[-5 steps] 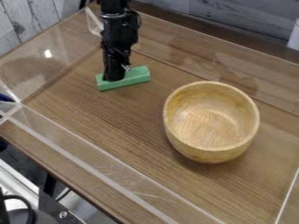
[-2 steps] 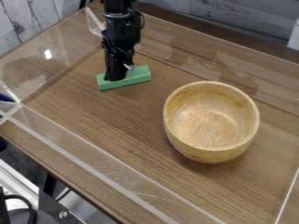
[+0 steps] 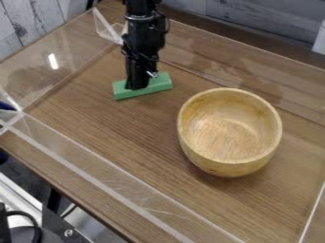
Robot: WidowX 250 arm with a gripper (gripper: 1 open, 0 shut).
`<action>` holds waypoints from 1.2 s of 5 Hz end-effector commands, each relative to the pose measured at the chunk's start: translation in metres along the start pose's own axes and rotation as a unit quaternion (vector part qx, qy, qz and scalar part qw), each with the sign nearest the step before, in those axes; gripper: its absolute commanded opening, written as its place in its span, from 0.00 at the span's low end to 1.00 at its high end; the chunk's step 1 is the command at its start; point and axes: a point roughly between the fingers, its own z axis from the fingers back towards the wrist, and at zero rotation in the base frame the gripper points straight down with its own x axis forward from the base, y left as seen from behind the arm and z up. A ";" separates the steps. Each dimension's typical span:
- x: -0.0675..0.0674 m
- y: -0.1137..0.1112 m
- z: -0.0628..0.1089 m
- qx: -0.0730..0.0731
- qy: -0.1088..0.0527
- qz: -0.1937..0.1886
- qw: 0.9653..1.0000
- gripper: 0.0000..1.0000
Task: Put the green block in the brown bowl
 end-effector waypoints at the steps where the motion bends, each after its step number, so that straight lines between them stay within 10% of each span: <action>1: 0.011 -0.003 0.031 0.032 -0.027 -0.010 0.999 0.00; 6: 0.019 -0.006 0.048 0.046 -0.041 -0.008 0.998 0.00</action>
